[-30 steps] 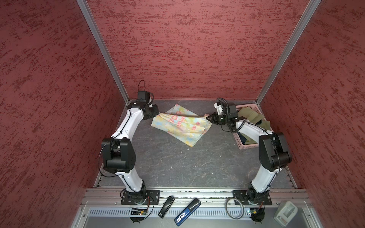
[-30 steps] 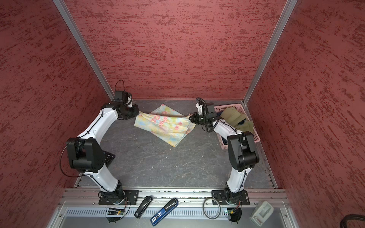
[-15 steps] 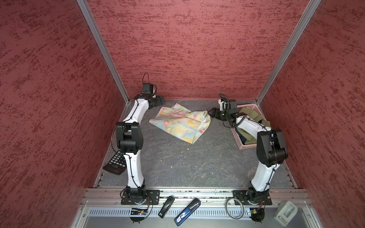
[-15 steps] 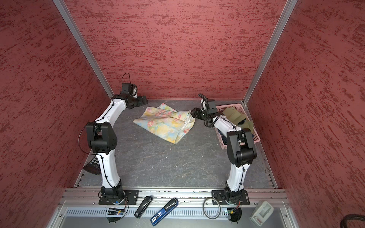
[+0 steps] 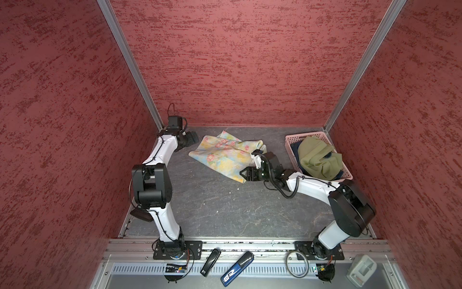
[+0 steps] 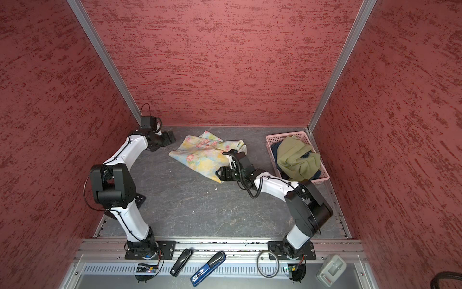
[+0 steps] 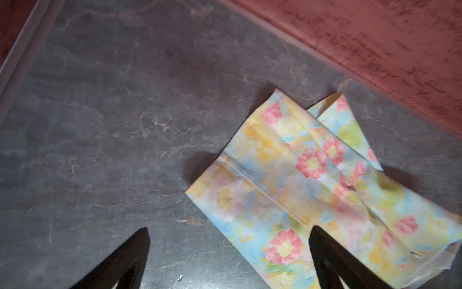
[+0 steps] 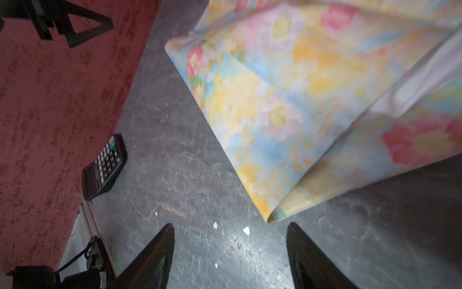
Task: Fold and stack skirts
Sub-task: Flatten out the skirt at the center of the table.
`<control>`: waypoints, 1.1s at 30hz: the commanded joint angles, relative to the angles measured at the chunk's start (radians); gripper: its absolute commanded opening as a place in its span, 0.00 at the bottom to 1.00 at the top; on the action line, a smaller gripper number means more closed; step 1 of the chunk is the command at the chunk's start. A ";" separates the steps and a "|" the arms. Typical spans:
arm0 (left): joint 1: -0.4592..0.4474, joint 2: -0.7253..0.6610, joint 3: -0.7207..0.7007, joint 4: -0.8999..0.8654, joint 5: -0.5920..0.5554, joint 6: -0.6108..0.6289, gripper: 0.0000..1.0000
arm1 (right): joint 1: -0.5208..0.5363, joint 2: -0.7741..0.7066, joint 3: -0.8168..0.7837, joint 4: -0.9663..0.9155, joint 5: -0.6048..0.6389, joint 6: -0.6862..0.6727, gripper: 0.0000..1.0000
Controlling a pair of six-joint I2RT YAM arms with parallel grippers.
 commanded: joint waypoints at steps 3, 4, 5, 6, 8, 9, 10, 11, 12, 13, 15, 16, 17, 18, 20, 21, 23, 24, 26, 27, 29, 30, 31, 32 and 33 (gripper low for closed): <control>0.050 0.044 -0.059 0.008 0.040 -0.056 0.97 | 0.044 0.056 -0.041 0.162 0.008 0.095 0.70; 0.053 0.046 -0.067 0.017 0.048 -0.062 0.97 | 0.050 0.065 -0.044 0.179 0.010 0.105 0.69; 0.058 0.052 -0.077 0.033 0.062 -0.066 0.96 | 0.058 0.073 -0.051 0.205 0.015 0.113 0.69; 0.062 0.058 -0.087 0.056 0.087 -0.072 0.95 | 0.065 0.081 -0.059 0.231 0.021 0.120 0.69; 0.071 0.078 -0.096 0.072 0.115 -0.090 0.95 | 0.075 0.097 -0.062 0.252 0.032 0.130 0.68; 0.078 0.089 -0.097 0.085 0.132 -0.097 0.94 | 0.078 0.113 -0.059 0.257 0.035 0.134 0.67; 0.084 0.103 -0.096 0.091 0.142 -0.105 0.94 | 0.081 0.124 -0.056 0.257 0.035 0.134 0.66; 0.090 0.117 -0.094 0.101 0.158 -0.109 0.94 | 0.086 0.134 -0.052 0.258 0.037 0.132 0.66; 0.092 0.128 -0.089 0.105 0.167 -0.111 0.94 | 0.088 0.141 -0.049 0.259 0.043 0.129 0.66; 0.092 0.138 -0.085 0.107 0.166 -0.114 0.94 | 0.088 0.147 -0.047 0.257 0.049 0.131 0.66; 0.092 0.152 -0.082 0.113 0.172 -0.119 0.94 | 0.089 0.161 -0.037 0.258 0.054 0.132 0.65; 0.092 0.154 -0.083 0.119 0.174 -0.121 0.94 | 0.090 0.168 -0.034 0.255 0.056 0.132 0.64; 0.092 0.154 -0.084 0.126 0.172 -0.123 0.94 | 0.090 0.172 -0.032 0.252 0.062 0.131 0.64; 0.092 0.156 -0.088 0.129 0.171 -0.122 0.94 | 0.089 0.171 -0.035 0.250 0.068 0.131 0.63; 0.095 0.159 -0.090 0.132 0.167 -0.121 0.94 | 0.090 0.150 -0.055 0.256 0.093 0.133 0.63; 0.096 0.160 -0.093 0.137 0.172 -0.121 0.93 | 0.090 0.138 -0.064 0.254 0.105 0.129 0.63; 0.098 0.163 -0.097 0.145 0.174 -0.121 0.93 | 0.089 0.109 -0.084 0.254 0.127 0.124 0.63; 0.098 0.166 -0.097 0.147 0.177 -0.119 0.91 | 0.089 0.100 -0.092 0.257 0.135 0.122 0.63; 0.100 0.172 -0.097 0.157 0.195 -0.122 0.88 | 0.089 0.086 -0.106 0.264 0.149 0.123 0.63; 0.098 0.175 -0.097 0.162 0.201 -0.122 0.87 | 0.089 0.086 -0.106 0.262 0.152 0.123 0.63; 0.095 0.182 -0.094 0.166 0.209 -0.124 0.82 | 0.090 0.099 -0.107 0.263 0.152 0.126 0.63; 0.095 0.185 -0.094 0.168 0.209 -0.127 0.80 | 0.090 0.106 -0.108 0.264 0.154 0.133 0.63; 0.093 0.187 -0.094 0.172 0.213 -0.128 0.78 | 0.088 0.109 -0.115 0.277 0.151 0.142 0.63; 0.092 0.189 -0.098 0.179 0.217 -0.129 0.75 | 0.086 0.114 -0.122 0.292 0.146 0.154 0.63; 0.091 0.190 -0.098 0.182 0.221 -0.130 0.73 | 0.086 0.118 -0.127 0.301 0.143 0.159 0.62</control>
